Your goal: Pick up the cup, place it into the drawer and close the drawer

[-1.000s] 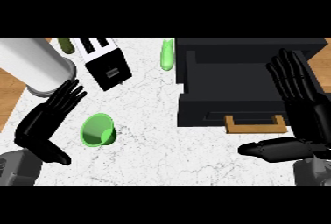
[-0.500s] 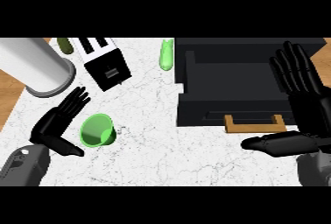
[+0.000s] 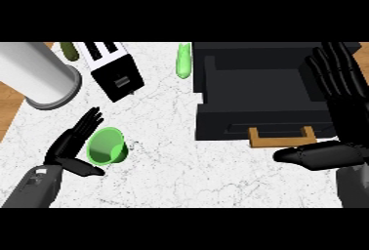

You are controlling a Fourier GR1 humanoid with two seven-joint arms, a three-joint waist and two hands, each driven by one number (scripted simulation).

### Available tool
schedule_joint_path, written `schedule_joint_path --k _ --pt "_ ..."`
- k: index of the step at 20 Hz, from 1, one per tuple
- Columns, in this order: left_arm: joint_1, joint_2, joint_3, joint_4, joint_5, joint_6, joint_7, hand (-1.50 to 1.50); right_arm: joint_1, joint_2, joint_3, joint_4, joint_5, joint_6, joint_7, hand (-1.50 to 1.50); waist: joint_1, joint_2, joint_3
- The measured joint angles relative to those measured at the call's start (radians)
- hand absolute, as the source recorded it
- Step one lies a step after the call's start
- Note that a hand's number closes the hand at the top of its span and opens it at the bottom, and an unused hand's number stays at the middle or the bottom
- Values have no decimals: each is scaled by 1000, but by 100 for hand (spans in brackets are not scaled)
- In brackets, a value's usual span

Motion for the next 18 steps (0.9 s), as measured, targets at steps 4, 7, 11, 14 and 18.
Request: schedule_joint_path --k 4,7,11,14,18 --pt "-22 0 -5 87 -25 35 -66 -150 -2 -7 -10 -7 -19 12 6 -150 -8 3 -1" --pt "-29 -10 -12 120 -37 51 -106 -150 -11 -2 -3 13 -5 10 -8 -150 -7 5 -2" --pt "-43 -26 -17 157 -47 68 -140 -150 -17 -4 -7 16 -11 15 -10 -150 -11 6 -2" --pt "-56 -44 -20 180 -53 86 -163 -150 -30 -13 -13 19 -17 20 1 -150 -14 7 -3" --pt "-59 -61 -27 200 -64 102 -191 -150 -39 -11 -10 32 -12 18 1 -150 -15 9 -3"
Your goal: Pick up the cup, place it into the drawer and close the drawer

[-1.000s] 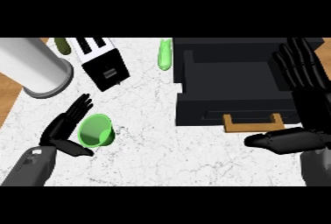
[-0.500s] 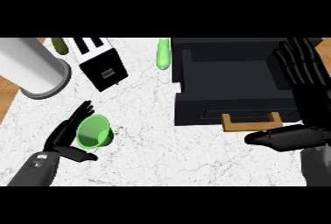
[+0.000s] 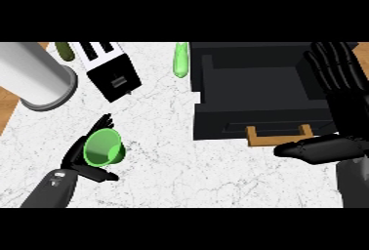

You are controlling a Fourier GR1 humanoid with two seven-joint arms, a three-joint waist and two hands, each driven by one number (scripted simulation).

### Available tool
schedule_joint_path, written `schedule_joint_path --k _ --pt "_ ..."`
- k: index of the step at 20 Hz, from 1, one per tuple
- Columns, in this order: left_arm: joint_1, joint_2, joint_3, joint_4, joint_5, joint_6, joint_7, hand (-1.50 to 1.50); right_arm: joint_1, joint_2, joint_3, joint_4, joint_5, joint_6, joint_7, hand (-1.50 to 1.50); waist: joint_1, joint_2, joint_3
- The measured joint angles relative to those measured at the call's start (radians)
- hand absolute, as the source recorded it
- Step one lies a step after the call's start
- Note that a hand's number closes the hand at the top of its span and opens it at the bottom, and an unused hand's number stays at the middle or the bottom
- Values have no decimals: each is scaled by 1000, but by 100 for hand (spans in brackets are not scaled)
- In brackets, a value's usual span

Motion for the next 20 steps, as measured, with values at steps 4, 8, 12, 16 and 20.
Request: schedule_joint_path --k 4,8,12,16,20 --pt "-21 -11 -6 15 -7 3 -8 -150 -9 3 2 3 2 -3 1 -150 -4 1 0" --pt "-33 -20 -12 27 -10 -15 -3 -150 -6 3 -3 6 2 -5 1 -150 -4 0 0" --pt "-41 -45 -17 23 0 -64 12 150 -3 2 -3 6 -2 -1 5 -150 -7 1 -1" --pt "-48 -64 -17 -16 6 -44 -24 150 -3 -1 -2 7 5 -1 6 -150 -6 1 -1" --pt "-34 -69 2 -50 8 62 -92 150 15 -14 -14 -2 -1 10 2 -150 -3 -1 0"
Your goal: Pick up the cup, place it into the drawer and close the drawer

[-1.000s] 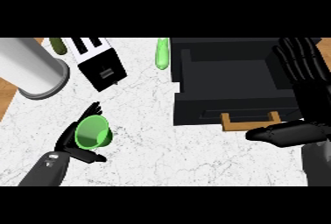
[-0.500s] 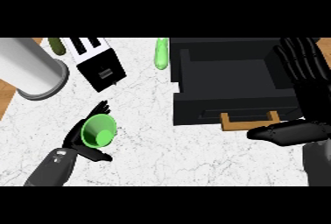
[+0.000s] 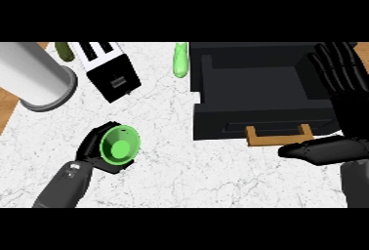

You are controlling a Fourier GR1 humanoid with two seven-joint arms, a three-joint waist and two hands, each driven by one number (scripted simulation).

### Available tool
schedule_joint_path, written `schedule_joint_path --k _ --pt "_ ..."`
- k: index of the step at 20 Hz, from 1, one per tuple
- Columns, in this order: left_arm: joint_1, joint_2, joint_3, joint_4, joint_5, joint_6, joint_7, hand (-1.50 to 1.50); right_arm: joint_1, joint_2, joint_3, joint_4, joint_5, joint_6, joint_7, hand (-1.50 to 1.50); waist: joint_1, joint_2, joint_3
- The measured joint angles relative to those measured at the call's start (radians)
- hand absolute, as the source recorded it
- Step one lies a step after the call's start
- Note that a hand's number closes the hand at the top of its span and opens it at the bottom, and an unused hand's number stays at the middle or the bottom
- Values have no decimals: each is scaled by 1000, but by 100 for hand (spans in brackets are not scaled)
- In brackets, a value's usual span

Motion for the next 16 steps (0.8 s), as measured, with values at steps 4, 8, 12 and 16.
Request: schedule_joint_path --k 4,8,12,16 --pt "19 -6 94 -11 64 162 -24 150 3 -4 -9 7 -6 4 -5 -150 12 -1 1" --pt "33 -47 203 -30 155 275 -59 150 21 -8 -23 -7 -18 9 -7 -150 16 -5 1" --pt "11 -76 233 -60 198 252 -72 150 30 -11 -26 -19 -21 12 -1 -150 19 -8 3" --pt "-37 -82 208 -106 197 219 -44 150 30 -16 -33 -18 -21 12 4 -150 26 -12 4"
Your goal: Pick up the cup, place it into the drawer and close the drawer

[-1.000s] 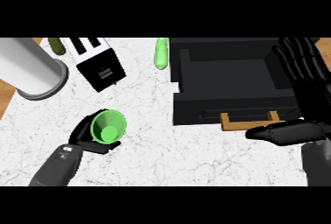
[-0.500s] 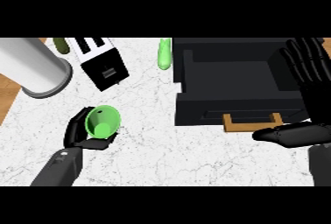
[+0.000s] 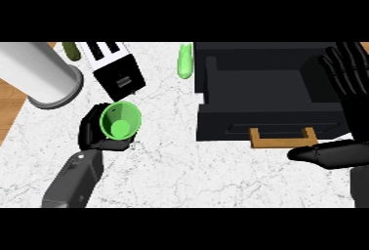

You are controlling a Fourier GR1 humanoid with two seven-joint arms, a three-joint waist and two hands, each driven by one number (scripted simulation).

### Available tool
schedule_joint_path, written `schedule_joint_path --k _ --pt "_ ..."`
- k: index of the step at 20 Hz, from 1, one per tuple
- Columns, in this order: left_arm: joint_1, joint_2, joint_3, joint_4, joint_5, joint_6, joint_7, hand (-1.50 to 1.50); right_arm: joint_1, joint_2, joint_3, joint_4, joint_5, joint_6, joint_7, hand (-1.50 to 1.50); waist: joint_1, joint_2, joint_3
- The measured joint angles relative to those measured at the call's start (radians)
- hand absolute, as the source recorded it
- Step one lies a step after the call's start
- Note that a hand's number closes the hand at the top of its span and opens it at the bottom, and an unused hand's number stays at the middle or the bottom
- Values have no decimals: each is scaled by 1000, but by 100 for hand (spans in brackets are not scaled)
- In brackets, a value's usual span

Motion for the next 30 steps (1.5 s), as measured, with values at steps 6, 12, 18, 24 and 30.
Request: schedule_joint_path --k 6,12,18,24,30 --pt "-106 -42 -51 -141 1 -8 105 150 8 13 10 12 28 -15 -9 -150 14 -7 2" --pt "-188 -102 -126 -342 8 26 318 150 28 5 -7 19 27 -6 -29 -150 21 -11 3" --pt "-360 -125 -209 -426 37 163 547 150 13 -1 -20 45 24 -1 -46 -150 9 -8 2" --pt "-557 -131 -273 -335 66 305 682 150 0 11 -2 40 39 -12 -38 -150 -10 -2 2" --pt "-695 -132 -362 -164 130 413 769 150 -27 14 6 57 38 -6 -49 -150 -37 7 3"
